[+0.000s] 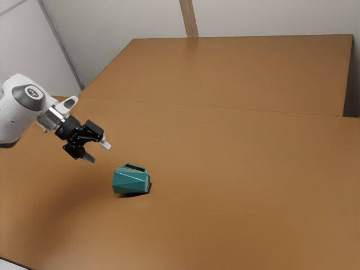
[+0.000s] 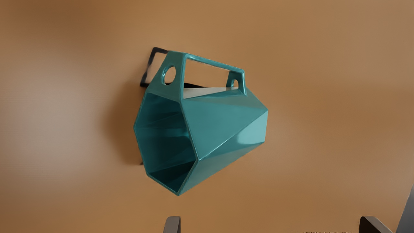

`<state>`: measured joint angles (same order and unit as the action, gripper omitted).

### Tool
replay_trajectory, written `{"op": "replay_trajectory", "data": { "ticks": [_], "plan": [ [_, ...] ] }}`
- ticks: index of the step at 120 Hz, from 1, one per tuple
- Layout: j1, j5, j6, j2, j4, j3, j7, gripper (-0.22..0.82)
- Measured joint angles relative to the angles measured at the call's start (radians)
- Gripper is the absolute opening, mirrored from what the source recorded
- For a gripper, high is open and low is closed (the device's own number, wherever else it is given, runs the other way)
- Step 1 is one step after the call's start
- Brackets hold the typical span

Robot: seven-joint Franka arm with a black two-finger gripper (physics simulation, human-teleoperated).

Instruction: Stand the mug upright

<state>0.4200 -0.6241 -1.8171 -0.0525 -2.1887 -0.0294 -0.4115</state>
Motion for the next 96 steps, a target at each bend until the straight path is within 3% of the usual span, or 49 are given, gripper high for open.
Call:
{"op": "replay_trajectory", "data": {
  "ticks": [49,96],
  "plan": [
    [0.017,-0.240,-0.053,0.066,-0.123,0.000,-0.268,0.60],
    [0.057,-0.342,-0.054,0.143,-0.124,0.000,-0.433,0.60]
  ]
}}
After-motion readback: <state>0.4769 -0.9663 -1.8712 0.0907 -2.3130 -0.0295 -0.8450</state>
